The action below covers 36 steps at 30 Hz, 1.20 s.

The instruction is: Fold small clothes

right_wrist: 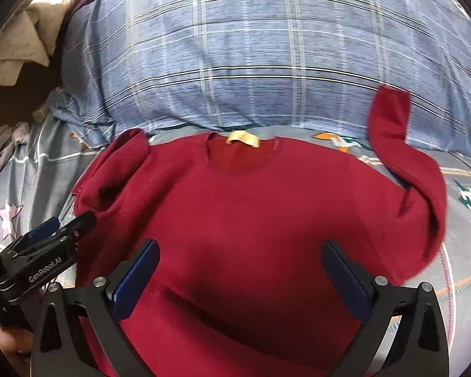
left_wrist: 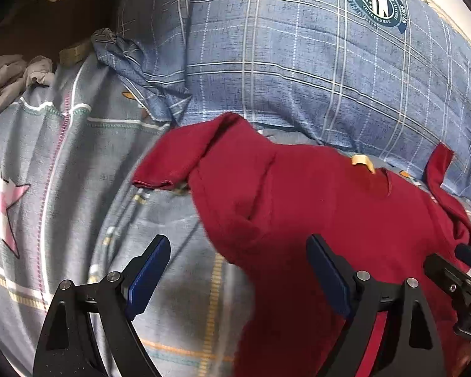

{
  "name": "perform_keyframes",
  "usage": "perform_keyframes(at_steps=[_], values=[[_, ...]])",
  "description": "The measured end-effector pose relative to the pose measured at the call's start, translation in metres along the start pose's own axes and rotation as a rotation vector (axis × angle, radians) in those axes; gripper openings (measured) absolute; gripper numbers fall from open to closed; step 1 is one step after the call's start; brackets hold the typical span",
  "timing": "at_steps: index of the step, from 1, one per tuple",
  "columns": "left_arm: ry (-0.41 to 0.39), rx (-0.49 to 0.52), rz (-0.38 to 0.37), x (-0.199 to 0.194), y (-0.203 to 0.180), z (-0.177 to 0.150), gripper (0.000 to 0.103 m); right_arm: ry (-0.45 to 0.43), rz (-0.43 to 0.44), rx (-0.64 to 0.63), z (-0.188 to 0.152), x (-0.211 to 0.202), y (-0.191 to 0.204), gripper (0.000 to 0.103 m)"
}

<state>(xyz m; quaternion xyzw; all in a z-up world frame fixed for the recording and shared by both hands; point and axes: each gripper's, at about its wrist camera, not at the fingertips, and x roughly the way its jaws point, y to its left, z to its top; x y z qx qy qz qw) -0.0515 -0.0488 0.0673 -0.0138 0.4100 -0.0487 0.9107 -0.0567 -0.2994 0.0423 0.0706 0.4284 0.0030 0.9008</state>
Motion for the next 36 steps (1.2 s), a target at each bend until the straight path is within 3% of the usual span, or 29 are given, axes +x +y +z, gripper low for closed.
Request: perform_keyframes(at_steps=[9,22,30,36], values=[[0.006,-0.105,0.040,0.018,0.029,0.012,0.088,0.017,0.057,-0.035,0.008,0.017,0.028,0.097],[0.025,-0.119,0.060,0.028,0.038,0.014,0.088,0.030,0.112,-0.069,0.014,0.024,0.047,0.096],[0.038,-0.119,0.072,0.029,0.046,0.018,0.088,0.047,0.170,-0.081,0.019,0.035,0.057,0.083],[0.006,-0.197,0.157,0.019,0.078,0.020,0.088,0.046,0.237,-0.078,0.027,0.041,0.071,0.077]])
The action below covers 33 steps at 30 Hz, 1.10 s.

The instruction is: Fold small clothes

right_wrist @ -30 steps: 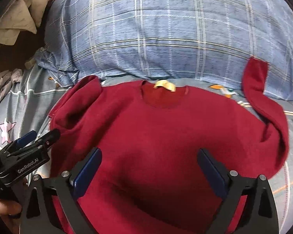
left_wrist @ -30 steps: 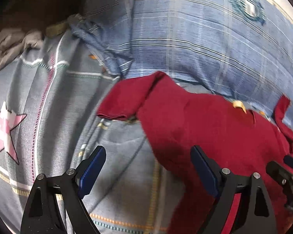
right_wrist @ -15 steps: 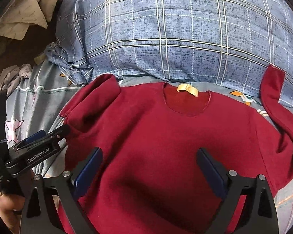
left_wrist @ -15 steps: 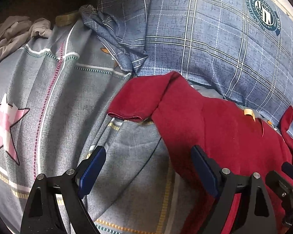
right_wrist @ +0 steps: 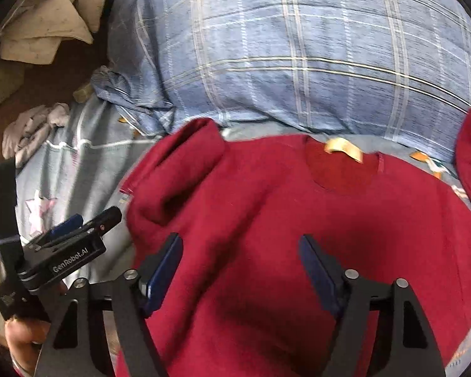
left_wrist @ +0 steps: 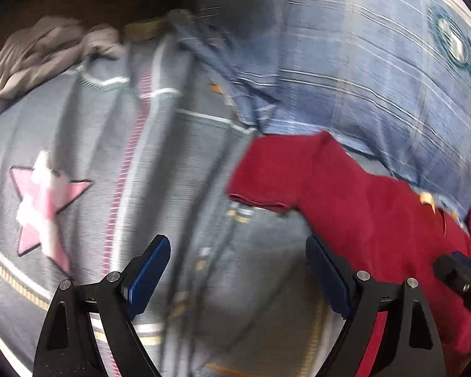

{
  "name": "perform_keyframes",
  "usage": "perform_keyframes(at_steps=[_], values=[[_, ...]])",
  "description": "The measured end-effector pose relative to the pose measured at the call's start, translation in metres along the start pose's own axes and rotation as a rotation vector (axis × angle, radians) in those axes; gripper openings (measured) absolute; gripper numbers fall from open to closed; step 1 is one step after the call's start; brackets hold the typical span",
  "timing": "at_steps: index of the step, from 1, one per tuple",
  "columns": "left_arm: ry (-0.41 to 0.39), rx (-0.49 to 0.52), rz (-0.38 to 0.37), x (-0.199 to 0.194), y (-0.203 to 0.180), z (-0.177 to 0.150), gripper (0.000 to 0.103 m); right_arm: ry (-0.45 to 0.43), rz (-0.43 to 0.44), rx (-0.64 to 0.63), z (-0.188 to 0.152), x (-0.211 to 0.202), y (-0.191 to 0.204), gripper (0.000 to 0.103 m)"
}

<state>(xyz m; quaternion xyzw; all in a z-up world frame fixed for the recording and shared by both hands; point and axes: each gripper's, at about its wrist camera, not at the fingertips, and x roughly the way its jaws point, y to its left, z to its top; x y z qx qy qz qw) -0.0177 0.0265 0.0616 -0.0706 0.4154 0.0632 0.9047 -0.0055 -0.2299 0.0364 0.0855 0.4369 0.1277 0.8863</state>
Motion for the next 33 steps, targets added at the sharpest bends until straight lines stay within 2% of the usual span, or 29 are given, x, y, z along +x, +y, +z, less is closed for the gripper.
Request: perform_keyframes(at_steps=[4,6,8,14,18,20,24,26,33], values=[[0.018,-0.051,0.018,0.005,0.010,0.001,0.088,-0.012,0.089,-0.019,0.019,0.011,0.021,0.071],[0.021,-0.050,0.032,0.007,0.010,0.001,0.088,-0.011,0.128,-0.036,0.030,0.022,0.034,0.062],[0.026,-0.045,0.038,0.009,0.009,0.002,0.088,0.012,0.165,-0.053,0.041,0.039,0.048,0.059],[0.019,-0.047,0.077,0.011,0.017,0.007,0.088,0.124,0.219,-0.046,0.057,0.099,0.072,0.060],[0.020,-0.080,0.087,0.015,0.021,0.010,0.088,0.164,0.218,-0.048,0.060,0.129,0.079,0.062],[0.029,-0.077,0.085,0.018,0.020,0.010,0.088,0.158,0.219,-0.038,0.062,0.137,0.082,0.061],[0.032,-0.057,0.096,0.019,0.017,0.008,0.088,0.145,0.196,-0.047,0.065,0.137,0.089,0.059],[0.035,-0.062,0.091,0.020,0.018,0.009,0.088,0.129,0.209,-0.045,0.066,0.125,0.089,0.062],[0.034,-0.058,0.093,0.019,0.016,0.008,0.088,0.050,0.212,-0.060,0.069,0.088,0.089,0.062]])
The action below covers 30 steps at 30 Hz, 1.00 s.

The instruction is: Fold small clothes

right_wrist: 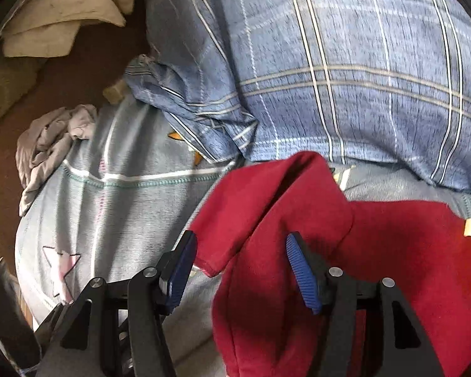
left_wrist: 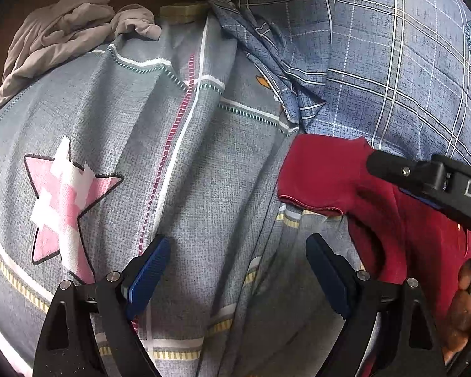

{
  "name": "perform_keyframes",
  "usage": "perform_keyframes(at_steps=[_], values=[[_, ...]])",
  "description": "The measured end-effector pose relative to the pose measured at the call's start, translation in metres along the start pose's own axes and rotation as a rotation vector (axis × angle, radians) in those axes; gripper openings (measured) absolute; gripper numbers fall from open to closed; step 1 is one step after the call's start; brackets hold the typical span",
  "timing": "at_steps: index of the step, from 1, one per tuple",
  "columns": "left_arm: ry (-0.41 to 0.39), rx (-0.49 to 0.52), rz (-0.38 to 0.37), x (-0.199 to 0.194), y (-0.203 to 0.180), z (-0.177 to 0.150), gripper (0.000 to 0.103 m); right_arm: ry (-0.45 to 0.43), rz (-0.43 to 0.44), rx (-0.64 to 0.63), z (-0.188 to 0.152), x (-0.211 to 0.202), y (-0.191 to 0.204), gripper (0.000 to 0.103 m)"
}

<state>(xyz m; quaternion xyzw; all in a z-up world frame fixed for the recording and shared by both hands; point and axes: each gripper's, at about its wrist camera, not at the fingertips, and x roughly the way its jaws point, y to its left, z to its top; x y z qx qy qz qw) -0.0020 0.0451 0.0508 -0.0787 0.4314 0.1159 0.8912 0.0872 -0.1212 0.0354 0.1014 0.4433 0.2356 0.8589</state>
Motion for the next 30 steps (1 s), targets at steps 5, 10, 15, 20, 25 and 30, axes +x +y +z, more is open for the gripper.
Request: perform_keyframes(at_steps=[5,10,15,20,25,30], values=[[0.008,0.000,0.000,0.003,0.001,0.001,0.088,0.011,0.088,-0.015,0.008,0.012,0.008,0.062],[0.010,-0.004,-0.007,0.003,0.002,0.002,0.088,0.114,0.042,0.022,-0.001,0.048,-0.011,0.054],[0.014,-0.001,-0.008,0.003,0.002,0.002,0.088,0.052,0.050,-0.024,0.003,0.032,0.000,0.056],[0.013,-0.004,-0.010,0.004,0.001,0.001,0.088,0.101,-0.011,-0.031,0.012,0.053,0.009,0.056],[0.013,0.004,-0.004,0.006,-0.001,0.001,0.088,0.101,-0.031,-0.046,0.010,0.068,0.013,0.040],[0.006,-0.010,-0.014,0.007,0.001,0.003,0.088,0.092,0.001,-0.011,0.013,0.060,0.009,0.005]])
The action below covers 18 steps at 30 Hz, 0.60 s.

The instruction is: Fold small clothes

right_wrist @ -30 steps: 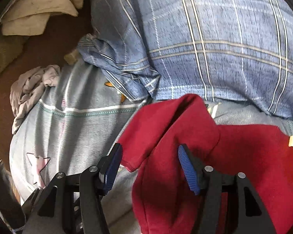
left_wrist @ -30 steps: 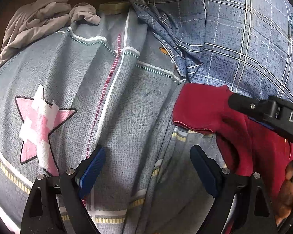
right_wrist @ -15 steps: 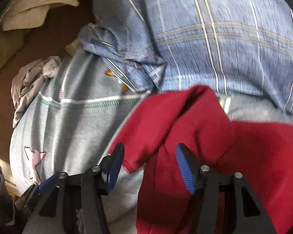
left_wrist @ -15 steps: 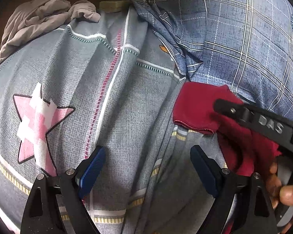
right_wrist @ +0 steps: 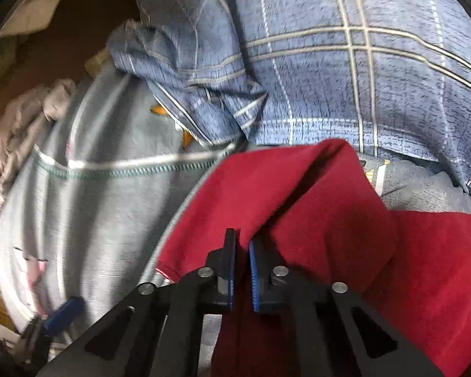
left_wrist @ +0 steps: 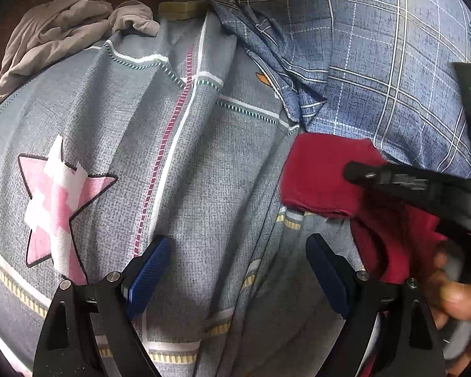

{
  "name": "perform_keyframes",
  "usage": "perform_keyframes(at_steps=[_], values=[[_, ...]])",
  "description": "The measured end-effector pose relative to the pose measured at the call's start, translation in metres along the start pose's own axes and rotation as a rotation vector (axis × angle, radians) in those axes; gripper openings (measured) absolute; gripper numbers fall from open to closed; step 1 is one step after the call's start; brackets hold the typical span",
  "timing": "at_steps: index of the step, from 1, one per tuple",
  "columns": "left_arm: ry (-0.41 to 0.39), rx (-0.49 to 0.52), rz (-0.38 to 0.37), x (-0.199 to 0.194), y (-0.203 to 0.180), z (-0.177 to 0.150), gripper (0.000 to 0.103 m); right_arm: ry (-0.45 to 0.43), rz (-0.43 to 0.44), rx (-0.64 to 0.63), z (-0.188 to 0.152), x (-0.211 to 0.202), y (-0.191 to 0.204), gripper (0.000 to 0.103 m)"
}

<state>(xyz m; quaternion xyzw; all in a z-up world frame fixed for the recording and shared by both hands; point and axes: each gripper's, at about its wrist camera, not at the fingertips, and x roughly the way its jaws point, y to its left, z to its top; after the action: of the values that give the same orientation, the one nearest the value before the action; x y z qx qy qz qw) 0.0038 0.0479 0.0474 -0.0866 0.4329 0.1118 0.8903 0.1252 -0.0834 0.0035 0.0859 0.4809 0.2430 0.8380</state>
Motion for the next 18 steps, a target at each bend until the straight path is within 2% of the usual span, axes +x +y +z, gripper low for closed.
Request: perform_keyframes(at_steps=[7,11,15,18], values=[[-0.035,-0.059,-0.015,-0.011,0.011,-0.001,0.088,-0.119,0.089,-0.039,-0.002,-0.089,-0.011,0.004],[-0.042,-0.062,-0.021,-0.016,0.009,-0.004,0.088,-0.182,0.064,-0.069,-0.010,-0.158,-0.041,0.004],[-0.057,-0.028,-0.026,-0.023,-0.002,-0.007,0.088,-0.211,-0.038,-0.080,-0.030,-0.217,-0.079,0.004],[-0.071,0.002,-0.037,-0.028,-0.013,-0.011,0.088,-0.185,-0.181,-0.075,-0.048,-0.250,-0.118,0.004]])
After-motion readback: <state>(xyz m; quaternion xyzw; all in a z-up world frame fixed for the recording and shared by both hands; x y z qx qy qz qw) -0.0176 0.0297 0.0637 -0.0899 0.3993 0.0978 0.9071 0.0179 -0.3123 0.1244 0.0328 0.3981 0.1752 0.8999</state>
